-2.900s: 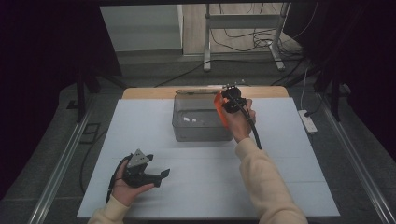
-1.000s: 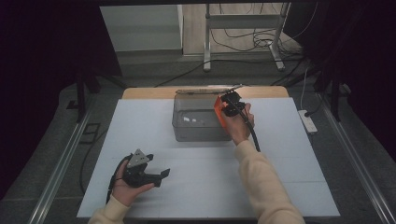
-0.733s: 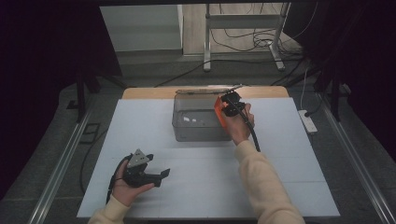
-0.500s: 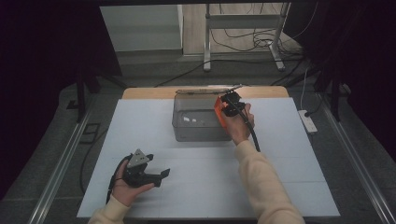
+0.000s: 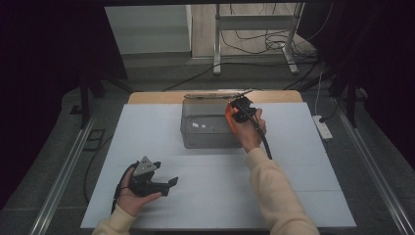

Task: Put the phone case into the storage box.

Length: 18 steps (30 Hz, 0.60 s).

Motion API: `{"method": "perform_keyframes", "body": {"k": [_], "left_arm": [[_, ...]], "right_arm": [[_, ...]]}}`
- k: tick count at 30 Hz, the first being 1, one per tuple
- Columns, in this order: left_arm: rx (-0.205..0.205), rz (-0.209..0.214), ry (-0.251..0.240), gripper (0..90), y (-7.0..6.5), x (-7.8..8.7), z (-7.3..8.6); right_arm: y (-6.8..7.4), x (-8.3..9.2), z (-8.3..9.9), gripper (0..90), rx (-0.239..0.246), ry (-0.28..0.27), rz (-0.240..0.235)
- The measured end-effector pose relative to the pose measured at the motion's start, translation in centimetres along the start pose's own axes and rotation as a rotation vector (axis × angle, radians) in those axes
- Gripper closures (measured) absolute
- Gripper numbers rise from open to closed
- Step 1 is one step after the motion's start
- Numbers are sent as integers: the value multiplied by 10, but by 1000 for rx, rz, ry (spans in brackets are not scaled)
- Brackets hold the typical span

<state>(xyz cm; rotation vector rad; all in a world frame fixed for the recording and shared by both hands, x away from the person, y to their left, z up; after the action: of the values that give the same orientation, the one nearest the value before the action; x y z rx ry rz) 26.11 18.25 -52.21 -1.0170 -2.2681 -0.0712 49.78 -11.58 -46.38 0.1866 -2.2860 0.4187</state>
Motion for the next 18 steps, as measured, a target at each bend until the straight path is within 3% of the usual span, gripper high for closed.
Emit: {"method": "perform_keyframes", "body": {"k": [18], "left_arm": [[-1,1,1,116,0,0,0]], "right_arm": [[0,1,0,745,21,-4,1]]}}
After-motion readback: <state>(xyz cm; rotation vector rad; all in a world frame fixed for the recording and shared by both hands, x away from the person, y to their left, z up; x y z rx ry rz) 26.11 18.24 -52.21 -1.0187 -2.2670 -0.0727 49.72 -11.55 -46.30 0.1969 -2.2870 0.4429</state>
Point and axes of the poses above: each handheld gripper's, and its own axes: x roughly backward along the jaws, z roughly out of its underside, y roughly to its left, the point moved 1 cm from there along -x, roughly forward along the jaws, and after that the axes turned 8 degrees about z, right-handed, at the moved point
